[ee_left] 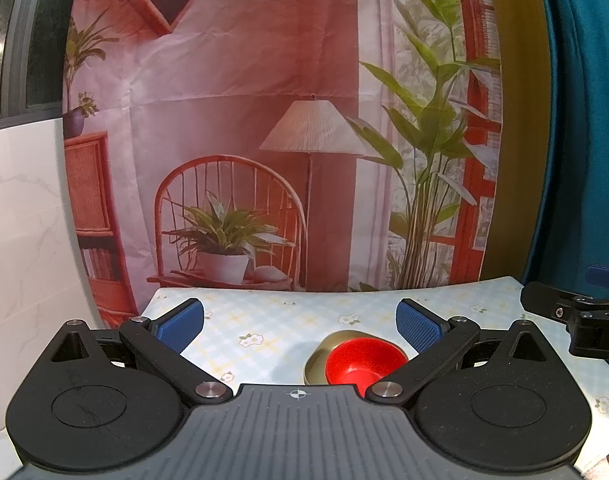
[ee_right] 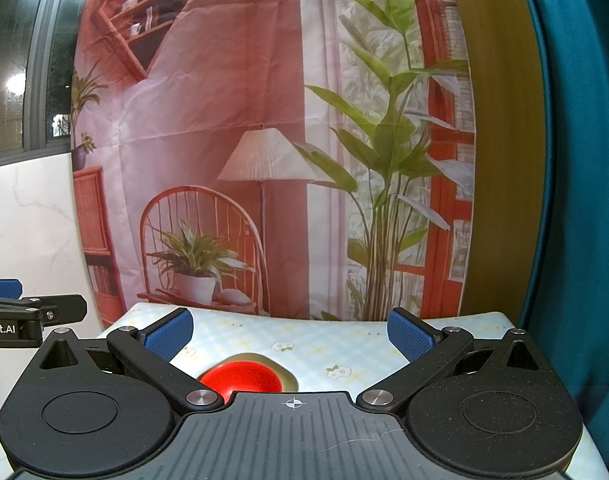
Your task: Organize plates and bowls
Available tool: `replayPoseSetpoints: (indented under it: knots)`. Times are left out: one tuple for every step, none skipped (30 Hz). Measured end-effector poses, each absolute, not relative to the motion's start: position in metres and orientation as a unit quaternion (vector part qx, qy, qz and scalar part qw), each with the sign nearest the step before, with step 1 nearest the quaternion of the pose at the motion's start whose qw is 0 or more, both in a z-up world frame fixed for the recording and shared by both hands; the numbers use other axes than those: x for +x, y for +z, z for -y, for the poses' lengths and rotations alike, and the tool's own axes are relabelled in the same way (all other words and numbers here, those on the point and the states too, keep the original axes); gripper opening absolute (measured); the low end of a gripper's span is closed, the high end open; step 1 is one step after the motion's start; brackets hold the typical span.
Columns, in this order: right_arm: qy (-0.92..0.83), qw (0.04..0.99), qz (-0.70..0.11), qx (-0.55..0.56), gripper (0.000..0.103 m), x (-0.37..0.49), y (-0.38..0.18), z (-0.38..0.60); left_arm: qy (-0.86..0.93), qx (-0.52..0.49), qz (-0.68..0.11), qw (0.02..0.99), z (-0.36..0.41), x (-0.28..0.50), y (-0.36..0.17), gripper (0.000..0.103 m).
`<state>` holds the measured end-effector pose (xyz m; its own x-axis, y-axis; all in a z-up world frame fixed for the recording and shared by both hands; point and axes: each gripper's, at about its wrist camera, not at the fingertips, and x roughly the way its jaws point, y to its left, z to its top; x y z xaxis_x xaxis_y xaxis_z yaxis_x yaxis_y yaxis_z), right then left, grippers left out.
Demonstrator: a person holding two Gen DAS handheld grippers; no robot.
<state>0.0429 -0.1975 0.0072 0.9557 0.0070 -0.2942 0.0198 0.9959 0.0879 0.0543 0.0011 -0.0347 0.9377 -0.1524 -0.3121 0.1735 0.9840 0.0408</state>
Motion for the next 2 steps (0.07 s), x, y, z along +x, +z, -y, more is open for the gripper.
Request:
replayPoseSetpoints:
  knots:
    - [-0.003, 0.988, -0.149, 0.045, 0.103, 0.0428, 0.0070, 0.1973, -0.084, 0.034, -0.156, 0.984, -0.0009, 0.0541, -0.0352, 0.103]
    - [-0.003, 0.988, -0.149, 0.045, 0.103, 0.0429, 0.0072, 0.1974, -0.084, 0.033, -0.157, 0.983, -0.0012, 0.0541, -0.0355, 0.103]
